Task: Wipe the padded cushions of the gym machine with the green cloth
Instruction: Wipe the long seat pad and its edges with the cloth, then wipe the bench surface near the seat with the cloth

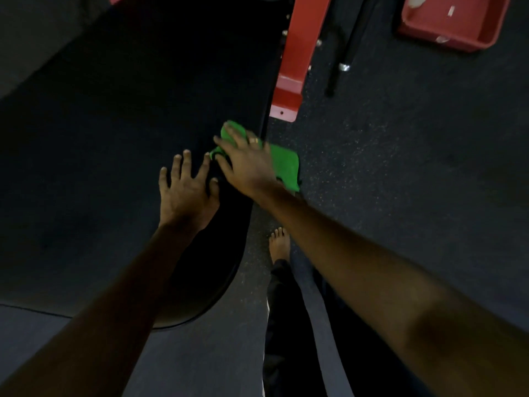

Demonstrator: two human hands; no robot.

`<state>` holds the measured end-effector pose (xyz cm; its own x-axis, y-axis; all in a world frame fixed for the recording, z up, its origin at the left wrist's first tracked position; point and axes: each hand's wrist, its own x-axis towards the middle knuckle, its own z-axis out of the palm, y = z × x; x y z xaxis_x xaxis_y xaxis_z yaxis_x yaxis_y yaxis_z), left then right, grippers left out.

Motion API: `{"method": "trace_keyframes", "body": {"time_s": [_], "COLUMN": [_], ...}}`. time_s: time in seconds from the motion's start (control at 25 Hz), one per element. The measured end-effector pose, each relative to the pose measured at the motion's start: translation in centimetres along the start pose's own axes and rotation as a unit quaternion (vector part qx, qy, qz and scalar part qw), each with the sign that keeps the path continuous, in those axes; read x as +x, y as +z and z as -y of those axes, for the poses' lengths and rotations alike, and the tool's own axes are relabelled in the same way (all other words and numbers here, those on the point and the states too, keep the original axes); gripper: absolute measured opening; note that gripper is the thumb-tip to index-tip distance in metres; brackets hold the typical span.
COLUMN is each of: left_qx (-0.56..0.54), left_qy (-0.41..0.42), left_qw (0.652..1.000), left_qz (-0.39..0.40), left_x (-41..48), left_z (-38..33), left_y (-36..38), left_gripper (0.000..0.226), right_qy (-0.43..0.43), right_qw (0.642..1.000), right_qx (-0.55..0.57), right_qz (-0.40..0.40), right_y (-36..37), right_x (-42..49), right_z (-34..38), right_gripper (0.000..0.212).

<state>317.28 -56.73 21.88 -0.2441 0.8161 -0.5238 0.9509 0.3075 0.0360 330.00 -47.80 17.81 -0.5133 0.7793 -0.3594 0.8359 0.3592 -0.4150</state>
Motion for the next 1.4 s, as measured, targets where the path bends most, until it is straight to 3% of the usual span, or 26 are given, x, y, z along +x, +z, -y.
{"method": "trace_keyframes", "body": {"time_s": [0.2, 0.36, 0.6, 0.72, 1.04, 1.24, 1.4], "left_qx": [-0.059, -0.089, -0.164, -0.214, -0.224, -0.235, -0.25], "left_qy": [-0.03, 0.001, 0.106, 0.175, 0.317, 0.364, 0.387], "left_qw": [0.998, 0.996, 0.976, 0.948, 0.866, 0.823, 0.804], "left_qz": [0.003, -0.014, -0.099, -0.156, -0.317, -0.367, -0.375], "left_x": [0.2, -1.7, -5.2, -6.9, -12.3, -16.2, -17.9], "left_z": [-1.6, -4.0, -9.9, -13.7, -24.4, -28.4, -30.8], "left_y": [-1.0, -5.2, -22.6, -33.8, -61.8, -68.5, -70.2], "left_gripper": [0.055, 0.047, 0.053, 0.067, 0.057, 0.044, 0.038], "right_qy": [0.036, 0.145, 0.148, 0.116, 0.058, 0.01, 0.017], "right_qw": [0.985, 0.951, 0.926, 0.92, 0.872, 0.834, 0.812], "right_qx": [0.159, 0.262, 0.272, 0.258, 0.215, 0.196, 0.19], "right_qz": [-0.064, -0.084, -0.215, -0.271, -0.435, -0.515, -0.552], "right_y": [1.6, -2.7, -23.5, -36.8, -66.1, -76.8, -80.1], "right_x": [-8.9, -11.7, -12.7, -13.1, -17.8, -24.0, -28.4], "right_z": [-1.9, -4.5, -7.4, -7.4, -5.8, -3.5, -4.0], "right_gripper": [0.047, 0.057, 0.028, 0.028, 0.034, 0.029, 0.03]}}
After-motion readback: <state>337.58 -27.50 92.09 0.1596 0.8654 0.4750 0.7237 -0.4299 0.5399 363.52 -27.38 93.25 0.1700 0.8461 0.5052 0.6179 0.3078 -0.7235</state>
